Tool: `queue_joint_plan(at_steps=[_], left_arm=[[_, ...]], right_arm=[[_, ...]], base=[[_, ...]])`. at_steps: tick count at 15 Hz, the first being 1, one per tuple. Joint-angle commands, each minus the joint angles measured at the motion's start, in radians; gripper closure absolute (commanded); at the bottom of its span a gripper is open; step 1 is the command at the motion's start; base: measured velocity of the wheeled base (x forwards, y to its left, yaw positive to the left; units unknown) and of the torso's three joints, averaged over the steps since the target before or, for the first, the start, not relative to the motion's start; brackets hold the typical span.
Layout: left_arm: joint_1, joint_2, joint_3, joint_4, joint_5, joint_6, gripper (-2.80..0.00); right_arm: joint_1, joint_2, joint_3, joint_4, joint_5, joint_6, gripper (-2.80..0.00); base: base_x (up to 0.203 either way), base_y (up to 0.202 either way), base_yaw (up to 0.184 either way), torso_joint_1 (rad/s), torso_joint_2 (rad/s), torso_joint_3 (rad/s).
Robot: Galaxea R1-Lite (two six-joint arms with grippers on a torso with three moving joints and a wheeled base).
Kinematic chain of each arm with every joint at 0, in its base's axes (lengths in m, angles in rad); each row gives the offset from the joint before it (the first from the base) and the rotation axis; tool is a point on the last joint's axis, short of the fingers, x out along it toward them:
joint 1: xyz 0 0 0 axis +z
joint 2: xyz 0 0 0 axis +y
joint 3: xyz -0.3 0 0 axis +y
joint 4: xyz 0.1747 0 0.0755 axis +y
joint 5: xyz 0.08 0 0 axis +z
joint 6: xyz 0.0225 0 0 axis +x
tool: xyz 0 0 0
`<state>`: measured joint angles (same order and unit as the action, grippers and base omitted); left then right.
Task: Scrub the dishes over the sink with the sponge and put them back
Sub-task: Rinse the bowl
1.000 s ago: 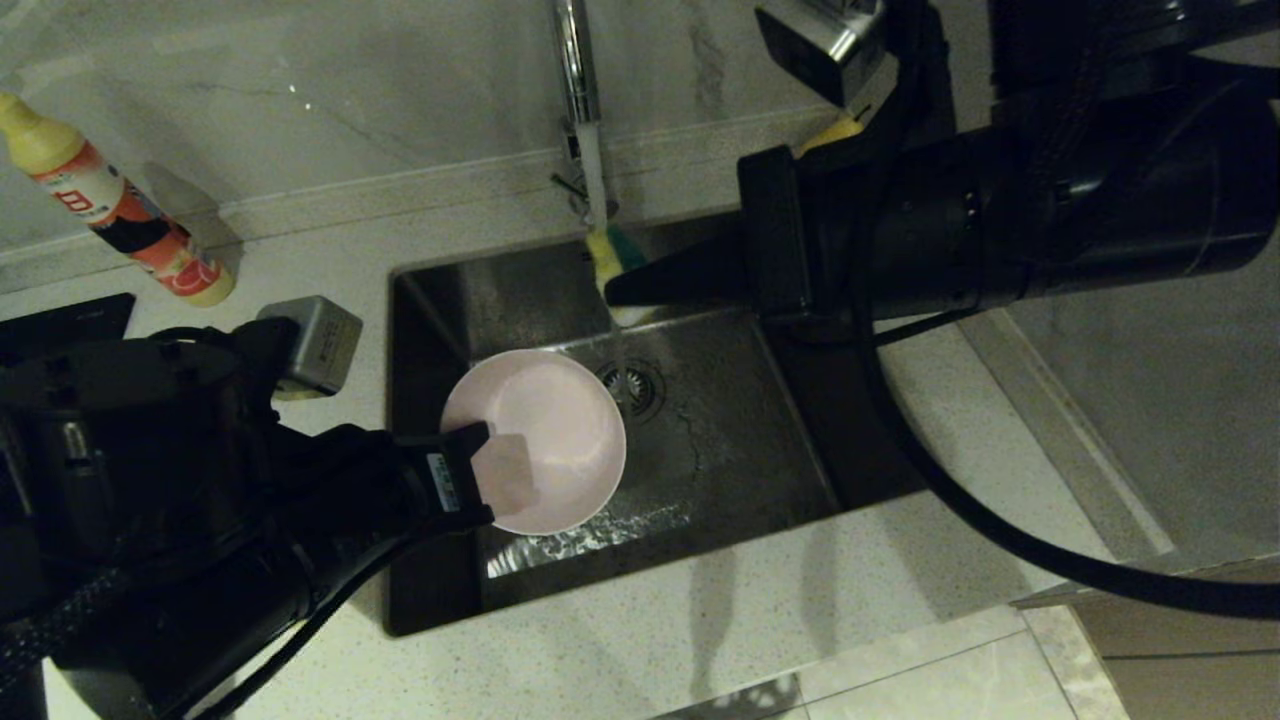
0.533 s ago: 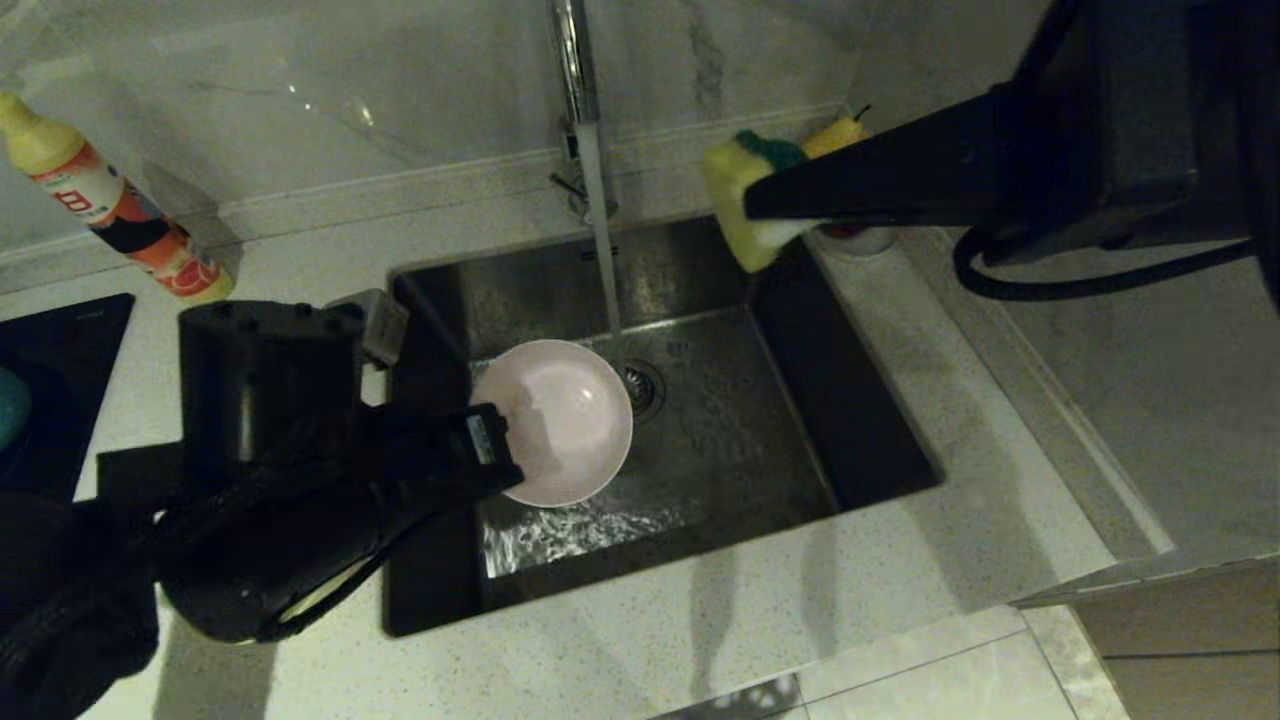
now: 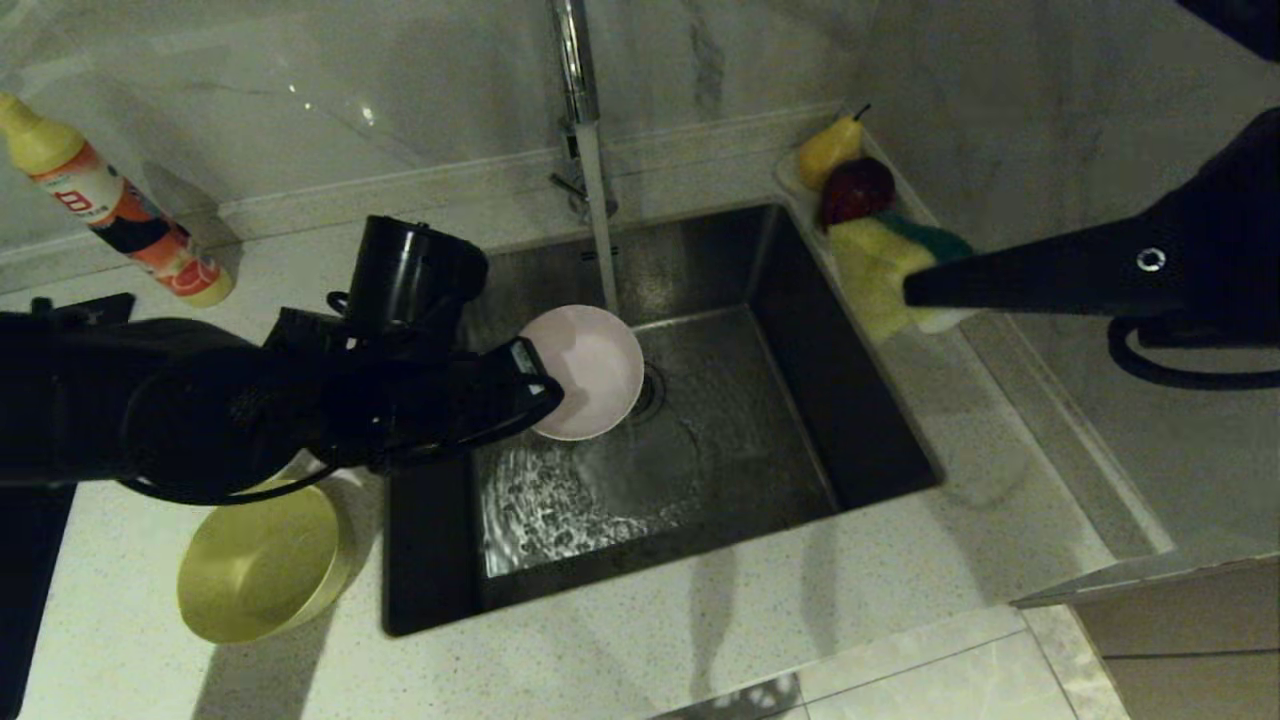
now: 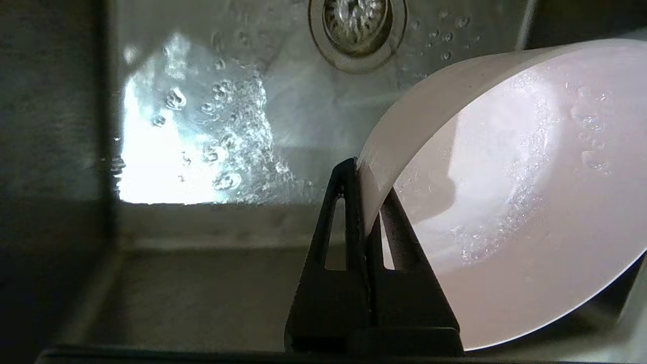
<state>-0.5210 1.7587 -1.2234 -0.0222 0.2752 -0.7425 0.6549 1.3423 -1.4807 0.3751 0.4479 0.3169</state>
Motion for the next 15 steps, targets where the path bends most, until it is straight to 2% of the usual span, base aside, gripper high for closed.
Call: queue_joint_plan(at_steps=[1, 4, 8, 15], left_arm=[[0.012, 0.084, -0.108, 0.057, 0.001, -0.042, 0.0], [0.016, 0.122, -0.178, 0.092, 0.001, -0.051, 0.0], [0.017, 0.153, -0.261, 0.132, 0.0, -0.053, 0.0], [0.016, 0.145, -0.266, 0.154, -0.001, -0.078, 0.0]], right_arm=[[-0.025, -0.042, 0.043, -0.006, 0.013, 0.004, 0.0], [-0.032, -0.049, 0.093, -0.08, 0.032, 0.005, 0.0], [-0.033, -0.049, 0.106, -0.091, 0.032, 0.005, 0.0], [-0.049, -0.048, 0.117, -0.091, 0.04, 0.004, 0.0]], base=[[0.0, 0.0, 0.0, 0.0, 0.0, 0.0], [0.0, 0.0, 0.0, 0.0, 0.0, 0.0], [0.0, 0.0, 0.0, 0.0, 0.0, 0.0], [0.0, 0.0, 0.0, 0.0, 0.0, 0.0]])
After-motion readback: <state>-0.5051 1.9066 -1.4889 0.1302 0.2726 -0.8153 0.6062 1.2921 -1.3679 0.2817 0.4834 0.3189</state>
